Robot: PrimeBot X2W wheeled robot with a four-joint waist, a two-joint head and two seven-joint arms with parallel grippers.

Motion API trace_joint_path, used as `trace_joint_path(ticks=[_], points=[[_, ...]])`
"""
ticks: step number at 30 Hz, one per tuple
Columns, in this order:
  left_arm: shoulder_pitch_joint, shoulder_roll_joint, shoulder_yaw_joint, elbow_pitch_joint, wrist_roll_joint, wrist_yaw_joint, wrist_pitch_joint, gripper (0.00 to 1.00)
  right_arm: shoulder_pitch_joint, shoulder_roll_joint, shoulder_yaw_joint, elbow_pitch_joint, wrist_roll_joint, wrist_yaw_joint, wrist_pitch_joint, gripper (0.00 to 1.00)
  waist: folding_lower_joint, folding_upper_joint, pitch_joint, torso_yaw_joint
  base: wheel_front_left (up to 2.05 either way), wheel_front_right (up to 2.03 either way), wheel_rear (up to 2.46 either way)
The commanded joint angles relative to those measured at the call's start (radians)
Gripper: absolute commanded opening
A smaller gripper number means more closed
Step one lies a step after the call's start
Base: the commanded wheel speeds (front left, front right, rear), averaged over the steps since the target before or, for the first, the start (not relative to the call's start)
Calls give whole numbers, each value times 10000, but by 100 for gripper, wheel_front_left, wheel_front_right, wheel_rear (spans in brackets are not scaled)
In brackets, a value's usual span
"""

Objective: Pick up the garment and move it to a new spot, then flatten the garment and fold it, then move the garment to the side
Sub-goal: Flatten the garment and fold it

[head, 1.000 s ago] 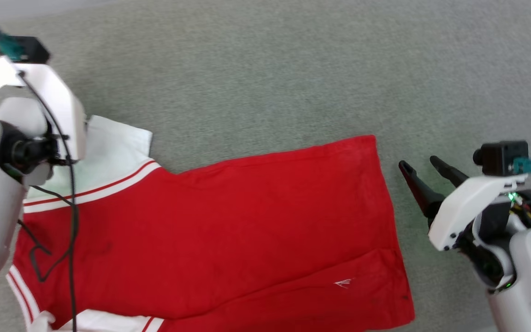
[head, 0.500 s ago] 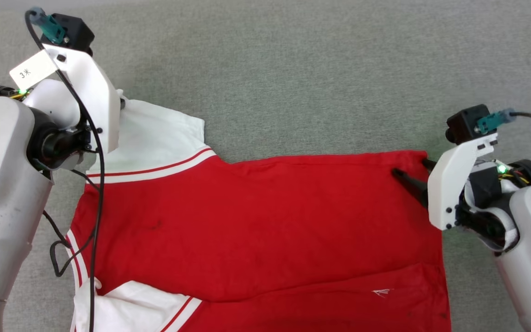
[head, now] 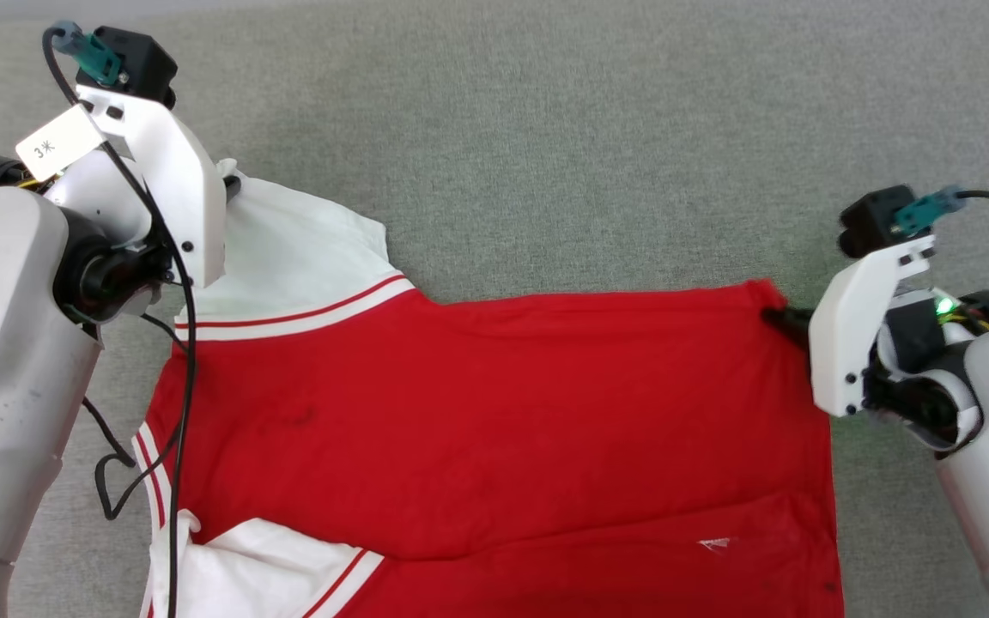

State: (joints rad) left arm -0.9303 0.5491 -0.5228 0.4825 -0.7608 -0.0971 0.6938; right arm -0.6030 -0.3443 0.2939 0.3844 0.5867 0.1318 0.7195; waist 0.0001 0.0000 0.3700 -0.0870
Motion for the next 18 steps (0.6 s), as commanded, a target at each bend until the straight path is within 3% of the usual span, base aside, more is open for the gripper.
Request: trace_joint_path(ticks=[1, 10, 16, 18], points=[[106, -32, 10, 15, -14, -27, -75, 0, -92, -118, -82, 24, -56, -23, -76, 0, -1, 0, -105, 16, 0, 0, 0], [1283, 182, 523, -188, -294, 129, -1569, 0, 1034, -151, -1043, -695, -497, -23, -1236, 0, -1, 0, -1310, 284, 0, 0, 0], [3215, 302, 885, -1176, -633, 539, -2560, 0, 2509, 91, -1701, -1167, -814, -22, -1752, 0, -1, 0, -2012, 593, 0, 0, 0], [4652, 347, 1081, -2036, -858, 927, -3095, 0, 3366, 305, -2088, -1350, -971, -22, -2176, 0, -1, 0, -2363, 729, 0, 0, 0]])
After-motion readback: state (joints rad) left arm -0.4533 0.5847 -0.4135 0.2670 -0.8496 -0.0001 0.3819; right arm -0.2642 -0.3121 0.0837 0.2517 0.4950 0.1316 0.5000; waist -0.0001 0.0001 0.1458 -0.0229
